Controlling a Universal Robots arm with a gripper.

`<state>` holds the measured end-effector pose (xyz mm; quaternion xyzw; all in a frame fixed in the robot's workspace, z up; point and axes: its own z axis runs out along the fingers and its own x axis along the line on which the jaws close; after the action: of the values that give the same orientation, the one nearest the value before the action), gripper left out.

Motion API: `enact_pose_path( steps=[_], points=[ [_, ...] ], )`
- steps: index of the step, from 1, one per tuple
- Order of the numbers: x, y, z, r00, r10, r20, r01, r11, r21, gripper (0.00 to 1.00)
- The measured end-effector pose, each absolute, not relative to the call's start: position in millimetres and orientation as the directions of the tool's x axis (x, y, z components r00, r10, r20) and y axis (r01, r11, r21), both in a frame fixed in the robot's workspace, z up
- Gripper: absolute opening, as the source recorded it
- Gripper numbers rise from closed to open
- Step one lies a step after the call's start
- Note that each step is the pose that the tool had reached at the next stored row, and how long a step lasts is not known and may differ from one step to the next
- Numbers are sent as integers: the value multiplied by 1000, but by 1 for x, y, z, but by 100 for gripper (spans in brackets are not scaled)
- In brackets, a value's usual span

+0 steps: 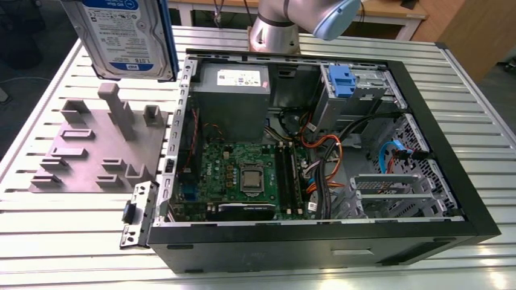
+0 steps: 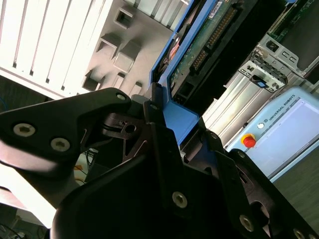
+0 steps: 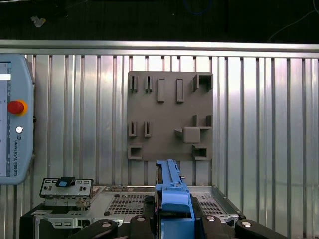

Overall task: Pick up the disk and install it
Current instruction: 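Pick up the disk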

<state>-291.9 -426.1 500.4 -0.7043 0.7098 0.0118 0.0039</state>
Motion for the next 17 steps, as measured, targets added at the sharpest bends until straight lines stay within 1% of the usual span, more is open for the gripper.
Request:
enact_pose_path(
  steps=[17],
  points=[
    [-286,-426,500,-8,-1000,-22,-1000,8,11,36]
  ],
)
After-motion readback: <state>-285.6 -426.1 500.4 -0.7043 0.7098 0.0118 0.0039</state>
